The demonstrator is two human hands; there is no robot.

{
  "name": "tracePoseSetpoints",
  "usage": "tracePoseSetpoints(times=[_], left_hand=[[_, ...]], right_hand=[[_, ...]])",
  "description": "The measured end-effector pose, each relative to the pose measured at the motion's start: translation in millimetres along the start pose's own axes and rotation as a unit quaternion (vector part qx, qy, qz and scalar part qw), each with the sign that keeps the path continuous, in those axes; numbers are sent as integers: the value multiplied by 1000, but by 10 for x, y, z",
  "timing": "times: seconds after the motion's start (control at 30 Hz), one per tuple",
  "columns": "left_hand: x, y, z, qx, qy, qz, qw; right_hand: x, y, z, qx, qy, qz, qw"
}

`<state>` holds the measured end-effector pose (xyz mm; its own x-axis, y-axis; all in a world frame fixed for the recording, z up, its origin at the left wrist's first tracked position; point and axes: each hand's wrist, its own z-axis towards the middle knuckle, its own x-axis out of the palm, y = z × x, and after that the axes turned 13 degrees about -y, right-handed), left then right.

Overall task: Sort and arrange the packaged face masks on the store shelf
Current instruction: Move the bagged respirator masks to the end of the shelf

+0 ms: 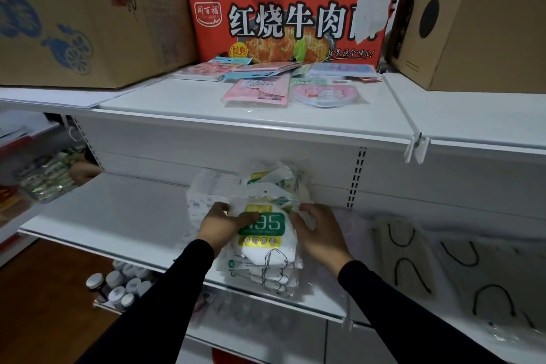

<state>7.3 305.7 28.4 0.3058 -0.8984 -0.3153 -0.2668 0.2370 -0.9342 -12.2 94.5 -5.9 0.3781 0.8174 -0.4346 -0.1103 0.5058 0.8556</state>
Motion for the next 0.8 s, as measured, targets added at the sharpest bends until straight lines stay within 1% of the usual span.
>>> tracePoseSetpoints(times=[0.07,0.17,0.23,0.37,0.4,0.43,0.5,0.53,0.57,0.67,0.8], left_hand=[[-34,-67,18,-1,20,-30,999],[-80,-208,121,-57,80,-159,982],[-66,-293,254,-77,81,-205,972],[80,-483,483,-86,48,-253,963],[139,-521,519,-85,42,-248,964],[215,-542,569,-78,31,-216,973],[337,-550,582,-41,-11,-85,995],[386,-539,576,-16,-39,-22,999],[435,-505,589,-1,-56,7,998],[463,-454,618,7,-61,23,998],[440,-444,659,36,-52,86,994]], right_hand=[[3,-23,26,6,4,22,1000],[33,-109,76,11,8,43,999],[33,-124,103,17,6,42,999],[-9,-94,117,16,4,52,999],[-20,-92,120,14,3,49,999],[-32,-96,126,6,2,46,999],[-44,-97,127,-4,2,28,1000],[-45,-98,126,0,3,24,1000],[-47,-98,128,4,2,27,1000],[-59,-92,136,20,-2,31,999],[-60,-82,129,25,12,32,999]])
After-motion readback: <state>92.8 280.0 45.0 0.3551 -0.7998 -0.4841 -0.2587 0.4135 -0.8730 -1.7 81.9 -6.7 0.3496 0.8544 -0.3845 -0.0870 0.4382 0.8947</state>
